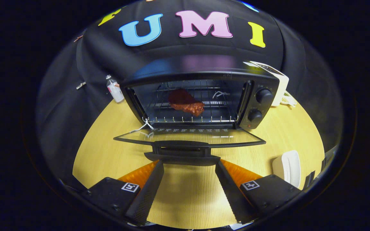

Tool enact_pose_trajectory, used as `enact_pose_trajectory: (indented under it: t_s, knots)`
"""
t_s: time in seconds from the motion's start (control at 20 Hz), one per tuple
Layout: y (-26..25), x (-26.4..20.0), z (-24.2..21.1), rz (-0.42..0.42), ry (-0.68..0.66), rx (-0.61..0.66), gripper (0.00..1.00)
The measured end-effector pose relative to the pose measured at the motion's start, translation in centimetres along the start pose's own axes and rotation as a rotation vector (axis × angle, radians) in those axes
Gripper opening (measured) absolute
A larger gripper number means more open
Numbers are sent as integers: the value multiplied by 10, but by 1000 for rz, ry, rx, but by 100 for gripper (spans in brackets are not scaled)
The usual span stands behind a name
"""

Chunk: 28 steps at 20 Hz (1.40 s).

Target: Open the toaster oven, put the food inside, and close the toaster oven door.

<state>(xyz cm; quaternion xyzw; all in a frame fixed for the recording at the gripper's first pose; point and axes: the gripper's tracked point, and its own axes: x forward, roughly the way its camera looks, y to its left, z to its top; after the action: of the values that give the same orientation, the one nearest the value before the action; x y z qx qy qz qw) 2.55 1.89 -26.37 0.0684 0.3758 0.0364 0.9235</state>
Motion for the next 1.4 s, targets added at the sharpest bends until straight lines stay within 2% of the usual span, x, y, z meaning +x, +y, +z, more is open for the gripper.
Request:
enact_pose_trajectory:
  t_s: [0.4, 0.7, 1.0, 1.25, 1.4]
  knots:
    - [1, -10, 62, 17, -145, -30, 99]
    - [0, -47, 87, 72, -232, 5, 99]
    - [-30, -104, 125, 74, -359, 71, 98]
    - [-64, -164, 159, 6, -524, 1, 98]
    - [-92, -185, 163, -84, -564, -45, 98]
